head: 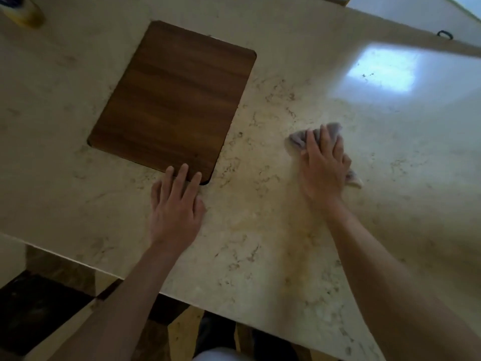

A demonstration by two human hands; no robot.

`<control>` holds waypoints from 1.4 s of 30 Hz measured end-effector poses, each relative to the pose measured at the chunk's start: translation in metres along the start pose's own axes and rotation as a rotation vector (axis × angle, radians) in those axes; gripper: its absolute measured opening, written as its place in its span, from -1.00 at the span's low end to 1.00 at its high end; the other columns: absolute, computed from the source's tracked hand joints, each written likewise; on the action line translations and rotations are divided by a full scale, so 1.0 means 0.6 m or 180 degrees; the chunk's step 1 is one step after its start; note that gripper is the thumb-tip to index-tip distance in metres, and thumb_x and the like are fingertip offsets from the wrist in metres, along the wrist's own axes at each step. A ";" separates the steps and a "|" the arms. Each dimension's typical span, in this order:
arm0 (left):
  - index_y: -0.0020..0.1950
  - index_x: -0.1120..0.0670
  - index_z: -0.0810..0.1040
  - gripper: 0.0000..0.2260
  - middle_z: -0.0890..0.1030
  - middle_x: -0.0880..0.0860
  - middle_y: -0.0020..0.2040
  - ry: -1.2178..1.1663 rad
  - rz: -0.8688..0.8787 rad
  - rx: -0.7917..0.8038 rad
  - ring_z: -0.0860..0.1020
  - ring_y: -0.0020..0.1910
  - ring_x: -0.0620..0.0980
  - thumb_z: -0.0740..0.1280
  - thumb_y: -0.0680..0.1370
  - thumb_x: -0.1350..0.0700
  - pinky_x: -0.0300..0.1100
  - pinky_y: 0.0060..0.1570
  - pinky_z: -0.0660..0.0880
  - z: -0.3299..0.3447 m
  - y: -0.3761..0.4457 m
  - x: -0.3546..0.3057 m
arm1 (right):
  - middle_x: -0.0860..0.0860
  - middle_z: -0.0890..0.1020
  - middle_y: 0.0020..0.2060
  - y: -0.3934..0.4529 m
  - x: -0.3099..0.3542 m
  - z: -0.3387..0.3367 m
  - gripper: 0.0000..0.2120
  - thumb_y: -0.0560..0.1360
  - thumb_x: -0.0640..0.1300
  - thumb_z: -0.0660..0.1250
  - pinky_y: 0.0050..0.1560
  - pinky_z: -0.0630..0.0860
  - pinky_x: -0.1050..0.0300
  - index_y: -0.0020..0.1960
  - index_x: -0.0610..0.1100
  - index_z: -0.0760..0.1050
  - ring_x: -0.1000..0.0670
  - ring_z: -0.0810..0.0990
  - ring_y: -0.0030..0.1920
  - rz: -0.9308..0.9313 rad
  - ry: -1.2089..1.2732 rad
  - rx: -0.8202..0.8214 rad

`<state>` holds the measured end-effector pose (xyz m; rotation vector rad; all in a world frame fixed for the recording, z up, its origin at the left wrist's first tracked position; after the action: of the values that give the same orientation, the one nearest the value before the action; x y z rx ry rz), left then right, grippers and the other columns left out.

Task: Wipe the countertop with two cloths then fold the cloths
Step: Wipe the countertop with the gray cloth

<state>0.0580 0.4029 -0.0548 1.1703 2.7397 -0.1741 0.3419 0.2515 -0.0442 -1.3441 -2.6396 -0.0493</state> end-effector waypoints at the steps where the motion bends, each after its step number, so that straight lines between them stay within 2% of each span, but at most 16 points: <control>1: 0.55 0.02 0.34 -0.54 0.27 0.12 0.60 -0.0036 -0.0001 -0.0018 0.13 0.61 0.19 0.07 0.65 -0.03 0.17 0.52 0.06 0.000 0.001 0.002 | -0.08 0.23 0.60 -0.002 0.035 0.006 -0.55 0.68 -0.02 0.10 0.38 0.27 -0.27 0.55 -0.05 0.30 -0.27 0.17 0.56 -0.0250 0.0005 -0.0043; 6: 0.48 0.05 0.44 -0.61 0.35 0.12 0.56 -0.0268 0.0132 -0.0316 0.22 0.58 0.18 0.13 0.67 0.02 0.14 0.50 0.11 0.000 0.000 0.013 | 0.04 0.16 0.61 -0.214 0.176 0.044 -0.39 0.59 0.04 0.32 0.44 0.26 -0.20 0.58 0.06 0.20 -0.19 0.06 0.61 -0.2530 0.0113 0.0386; 9: 0.46 0.06 0.48 -0.62 0.39 0.13 0.54 -0.0318 0.0187 -0.0416 0.25 0.56 0.20 0.15 0.66 0.04 0.16 0.47 0.16 -0.002 0.000 0.014 | 0.07 0.11 0.63 -0.269 0.147 0.048 -0.46 0.66 0.00 0.20 0.45 0.22 -0.11 0.61 0.11 0.15 -0.15 0.01 0.63 -0.3706 -0.0009 0.0760; 11: 0.45 0.06 0.48 -0.63 0.39 0.13 0.54 -0.0305 0.0203 -0.0447 0.26 0.56 0.20 0.16 0.66 0.04 0.16 0.46 0.16 -0.003 0.000 0.011 | 0.07 0.12 0.63 -0.188 0.105 0.039 -0.49 0.67 0.03 0.12 0.45 0.25 -0.17 0.60 0.14 0.15 -0.17 0.06 0.62 -0.3489 -0.0204 0.0650; 13: 0.44 0.07 0.48 -0.64 0.40 0.13 0.53 -0.0294 0.0224 -0.0499 0.26 0.56 0.20 0.18 0.67 0.05 0.15 0.46 0.16 -0.002 0.001 0.009 | 0.00 0.20 0.61 -0.069 0.066 0.024 -0.51 0.66 0.06 0.08 0.36 0.34 -0.22 0.58 0.10 0.23 -0.23 0.15 0.59 -0.2637 -0.0260 0.0405; 15: 0.44 0.07 0.48 -0.65 0.40 0.14 0.53 -0.0263 0.0222 -0.0538 0.27 0.55 0.20 0.20 0.66 0.08 0.17 0.46 0.17 0.000 0.000 0.010 | -0.05 0.22 0.60 0.011 0.056 0.014 -0.53 0.68 0.08 0.05 0.35 0.32 -0.26 0.57 0.06 0.26 -0.29 0.17 0.57 -0.1846 -0.0273 0.0364; 17: 0.43 0.07 0.49 -0.64 0.41 0.13 0.52 -0.0283 0.0183 -0.0584 0.27 0.55 0.20 0.20 0.64 0.10 0.19 0.45 0.19 0.000 0.001 0.010 | -0.08 0.22 0.60 0.030 0.090 0.009 -0.54 0.68 0.07 0.06 0.36 0.29 -0.27 0.56 0.03 0.28 -0.31 0.17 0.56 -0.1503 -0.0227 0.0170; 20: 0.40 0.11 0.53 -0.62 0.44 0.12 0.50 -0.0694 0.0080 -0.0594 0.28 0.55 0.15 0.17 0.60 0.16 0.17 0.47 0.20 -0.005 0.001 0.016 | -0.06 0.21 0.61 -0.059 0.168 0.023 -0.55 0.69 0.07 0.07 0.39 0.27 -0.24 0.56 0.04 0.26 -0.28 0.12 0.58 -0.1787 -0.0064 0.0111; 24: 0.35 0.23 0.54 -0.64 0.49 0.15 0.43 -0.1629 -0.0089 -0.0701 0.33 0.51 0.11 0.12 0.62 0.23 0.13 0.47 0.27 -0.021 -0.001 0.032 | -0.01 0.19 0.61 -0.293 0.226 0.059 -0.50 0.65 0.04 0.17 0.46 0.22 -0.21 0.57 0.10 0.22 -0.21 0.03 0.62 -0.3014 0.0332 0.0693; 27: 0.42 0.19 0.48 -0.64 0.43 0.18 0.49 -0.1354 -0.0141 -0.0556 0.30 0.53 0.13 0.16 0.63 0.21 0.02 0.50 0.18 -0.038 -0.015 0.041 | 0.04 0.19 0.61 -0.343 0.191 0.051 -0.47 0.63 0.02 0.24 0.43 0.27 -0.13 0.57 0.12 0.23 -0.18 0.08 0.61 -0.3859 0.0240 0.0830; 29: 0.45 0.16 0.43 -0.60 0.39 0.21 0.52 -0.0786 -0.0045 -0.0510 0.28 0.54 0.22 0.17 0.61 0.15 0.14 0.49 0.14 -0.046 -0.039 0.064 | 0.02 0.09 0.64 -0.265 0.139 0.032 -0.48 0.67 0.10 0.13 0.49 0.20 -0.22 0.60 0.16 0.11 -0.19 0.06 0.62 -0.3526 0.0076 0.0623; 32: 0.53 0.04 0.33 -0.55 0.25 0.17 0.59 -0.0301 -0.0453 -0.0078 0.14 0.59 0.22 0.07 0.65 -0.04 0.21 0.52 0.03 -0.033 -0.075 0.118 | -0.15 0.13 0.62 -0.076 0.059 0.012 -0.53 0.70 0.10 0.02 0.36 0.34 -0.26 0.59 0.04 0.16 -0.31 0.23 0.52 -0.2007 -0.0368 0.0242; 34: 0.54 0.02 0.30 -0.53 0.24 0.18 0.60 -0.0117 -0.0495 -0.0017 0.14 0.59 0.24 0.03 0.65 -0.08 0.23 0.52 0.06 -0.024 -0.083 0.125 | -0.18 0.17 0.60 0.015 0.053 0.004 -0.51 0.68 0.07 0.01 0.36 0.29 -0.31 0.58 -0.02 0.22 -0.36 0.21 0.51 -0.1239 -0.0276 0.0182; 36: 0.53 0.03 0.33 -0.54 0.26 0.19 0.58 -0.0056 -0.0442 -0.0056 0.17 0.58 0.25 0.04 0.65 -0.06 0.23 0.50 0.10 -0.022 -0.079 0.120 | -0.16 0.16 0.61 0.055 0.102 0.013 -0.51 0.68 0.07 0.00 0.43 0.22 -0.35 0.58 -0.01 0.20 -0.37 0.14 0.55 -0.0847 -0.0201 0.0140; 38: 0.52 0.04 0.35 -0.55 0.28 0.20 0.57 -0.0088 -0.0445 -0.0091 0.18 0.58 0.25 0.06 0.65 -0.05 0.23 0.50 0.12 -0.024 -0.078 0.119 | -0.16 0.13 0.61 0.036 0.175 0.026 -0.52 0.67 0.05 0.01 0.42 0.25 -0.36 0.58 0.01 0.18 -0.36 0.13 0.55 -0.0921 -0.0203 0.0132; 42: 0.52 0.04 0.35 -0.55 0.29 0.20 0.57 -0.0036 -0.0392 -0.0084 0.19 0.58 0.25 0.08 0.65 -0.05 0.23 0.48 0.15 -0.024 -0.080 0.123 | -0.04 0.02 0.64 -0.175 0.268 0.050 -0.42 0.65 0.06 0.15 0.53 0.11 -0.32 0.61 0.10 0.04 -0.27 -0.04 0.61 -0.2041 0.0104 0.0594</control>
<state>-0.0284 0.4242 -0.0526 0.9913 2.7964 -0.1580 0.1604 0.3211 -0.0401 -0.4033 -2.8414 0.0876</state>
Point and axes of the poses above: each hand's wrist, its own y-axis towards the middle knuckle, its own z-axis out of the palm, x = y × z, the point moved 6 cm from there along y, towards the middle knuckle
